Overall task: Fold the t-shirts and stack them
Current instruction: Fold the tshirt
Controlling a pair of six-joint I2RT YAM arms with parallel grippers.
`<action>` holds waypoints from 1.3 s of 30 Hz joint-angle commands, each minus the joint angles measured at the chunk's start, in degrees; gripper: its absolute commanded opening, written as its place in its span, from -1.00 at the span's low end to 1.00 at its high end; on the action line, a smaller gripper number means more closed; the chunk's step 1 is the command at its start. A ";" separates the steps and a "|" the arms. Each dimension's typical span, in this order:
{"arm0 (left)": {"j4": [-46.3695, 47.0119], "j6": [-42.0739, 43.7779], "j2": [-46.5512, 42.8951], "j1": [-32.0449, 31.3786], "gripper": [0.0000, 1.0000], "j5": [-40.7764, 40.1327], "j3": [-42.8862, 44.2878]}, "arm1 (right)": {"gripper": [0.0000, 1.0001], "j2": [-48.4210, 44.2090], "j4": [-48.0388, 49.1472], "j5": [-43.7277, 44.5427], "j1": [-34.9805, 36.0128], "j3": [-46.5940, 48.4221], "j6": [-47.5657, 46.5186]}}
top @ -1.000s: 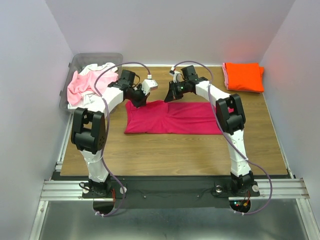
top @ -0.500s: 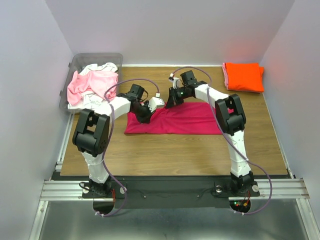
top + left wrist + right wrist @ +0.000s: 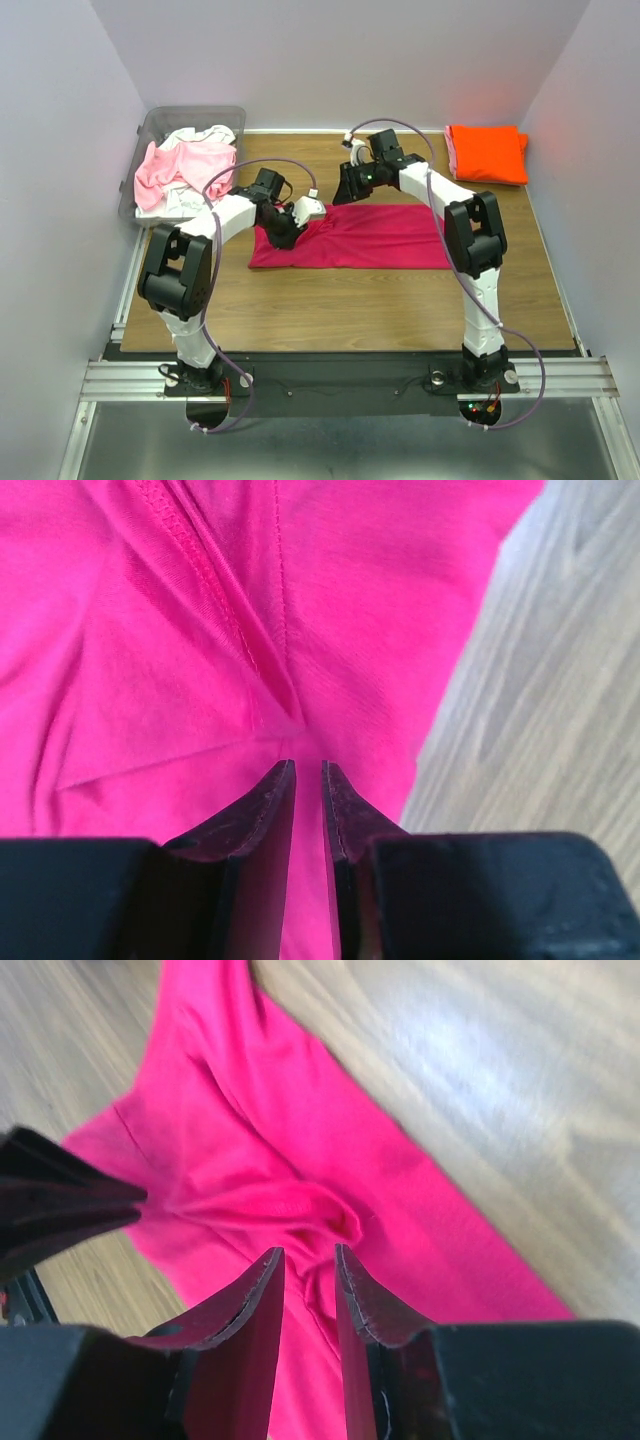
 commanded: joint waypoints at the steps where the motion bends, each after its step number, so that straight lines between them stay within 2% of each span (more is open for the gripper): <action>1: -2.93 1.58 -4.79 0.84 -0.41 2.68 2.07 | -0.35 -1.09 2.21 -3.56 0.13 5.48 2.03; 6: -0.21 -3.85 -4.97 2.77 -0.38 5.85 2.95 | -0.36 2.78 2.21 -6.83 2.41 8.48 5.03; 9: 4.53 -7.90 -4.35 3.04 -0.38 4.89 2.16 | -0.40 4.72 2.29 -6.40 4.34 7.96 4.60; 11: 8.84 -10.46 -3.74 3.04 -0.42 4.18 1.28 | -0.43 6.21 2.21 -5.43 4.61 7.26 4.07; 15: 10.95 -13.10 -0.84 2.86 -0.50 5.06 1.11 | -0.53 8.67 2.21 -2.80 4.70 5.59 3.28; 20: 13.06 -16.69 2.94 2.68 -0.56 1.64 -0.39 | -0.54 9.65 2.12 0.02 4.61 3.74 2.22; 24: 13.77 -19.33 5.31 2.51 -0.59 -4.85 -0.57 | -0.42 4.82 2.03 1.42 4.44 3.91 1.61; 27: 13.95 -20.22 5.76 2.42 -0.58 -6.71 -1.27 | -0.02 -1.59 1.42 1.87 1.99 2.95 1.35; 31: 13.68 -19.96 2.34 2.33 -0.49 -5.67 -2.06 | 0.09 -9.59 -0.86 3.27 -3.01 -0.56 -1.89; 36: 9.91 -19.34 -5.66 2.33 -0.37 -2.77 -1.88 | 0.00 -15.31 -7.63 8.36 -10.58 -7.23 -10.07; 39: 8.33 -20.92 -8.13 1.55 -0.35 -3.11 -2.59 | -0.14 -16.98 -9.92 13.98 -14.28 -13.65 -15.78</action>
